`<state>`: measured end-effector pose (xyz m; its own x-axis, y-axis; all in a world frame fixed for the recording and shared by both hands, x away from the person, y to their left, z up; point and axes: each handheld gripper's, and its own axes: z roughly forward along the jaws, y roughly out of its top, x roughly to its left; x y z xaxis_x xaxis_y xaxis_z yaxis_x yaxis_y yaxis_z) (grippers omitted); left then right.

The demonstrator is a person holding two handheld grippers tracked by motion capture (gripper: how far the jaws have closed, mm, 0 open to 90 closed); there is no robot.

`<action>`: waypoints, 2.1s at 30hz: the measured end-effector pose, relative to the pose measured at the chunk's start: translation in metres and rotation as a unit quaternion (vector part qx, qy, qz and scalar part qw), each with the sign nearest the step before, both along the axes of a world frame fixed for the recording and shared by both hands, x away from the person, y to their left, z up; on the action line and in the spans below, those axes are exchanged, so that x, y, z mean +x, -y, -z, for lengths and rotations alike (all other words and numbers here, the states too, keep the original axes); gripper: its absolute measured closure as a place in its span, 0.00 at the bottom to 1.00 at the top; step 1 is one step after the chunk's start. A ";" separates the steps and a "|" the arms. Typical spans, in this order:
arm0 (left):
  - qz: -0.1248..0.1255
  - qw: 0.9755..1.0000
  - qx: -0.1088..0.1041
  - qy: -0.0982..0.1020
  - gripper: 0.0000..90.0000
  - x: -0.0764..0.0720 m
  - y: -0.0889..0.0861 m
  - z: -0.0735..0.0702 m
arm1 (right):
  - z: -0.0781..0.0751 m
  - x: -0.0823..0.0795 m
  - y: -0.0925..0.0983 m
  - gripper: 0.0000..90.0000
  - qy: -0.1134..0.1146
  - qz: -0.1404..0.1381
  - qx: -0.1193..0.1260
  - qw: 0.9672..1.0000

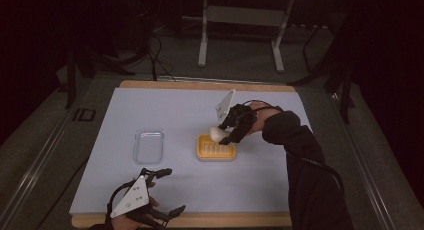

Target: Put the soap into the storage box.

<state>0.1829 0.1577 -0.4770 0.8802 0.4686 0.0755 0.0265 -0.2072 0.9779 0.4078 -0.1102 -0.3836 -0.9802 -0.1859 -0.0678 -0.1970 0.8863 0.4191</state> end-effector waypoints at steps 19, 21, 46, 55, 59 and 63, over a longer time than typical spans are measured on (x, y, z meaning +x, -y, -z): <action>0.005 1.000 -0.002 -0.002 0.00 0.000 0.000 0.000 | 0.063 0.018 -0.006 0.55 0.007 0.006 -0.033 0.999; 0.005 1.000 -0.003 -0.002 0.00 0.000 0.000 0.000 | 0.069 0.020 -0.005 0.55 0.005 0.010 -0.040 0.999; 0.010 1.000 0.001 -0.004 0.00 0.000 0.000 0.001 | 0.104 0.029 -0.023 0.48 -0.024 0.041 -0.048 0.998; 0.009 1.000 0.001 -0.005 0.00 0.001 0.000 0.001 | 0.079 0.026 -0.016 0.46 -0.024 0.053 -0.016 0.998; 0.008 1.000 0.003 -0.005 0.00 0.001 0.001 0.001 | 0.064 0.024 -0.007 0.40 -0.024 0.078 -0.003 0.997; 0.009 1.000 0.001 -0.005 0.00 0.001 0.001 0.001 | 0.057 0.020 0.000 0.31 0.003 0.112 0.002 0.994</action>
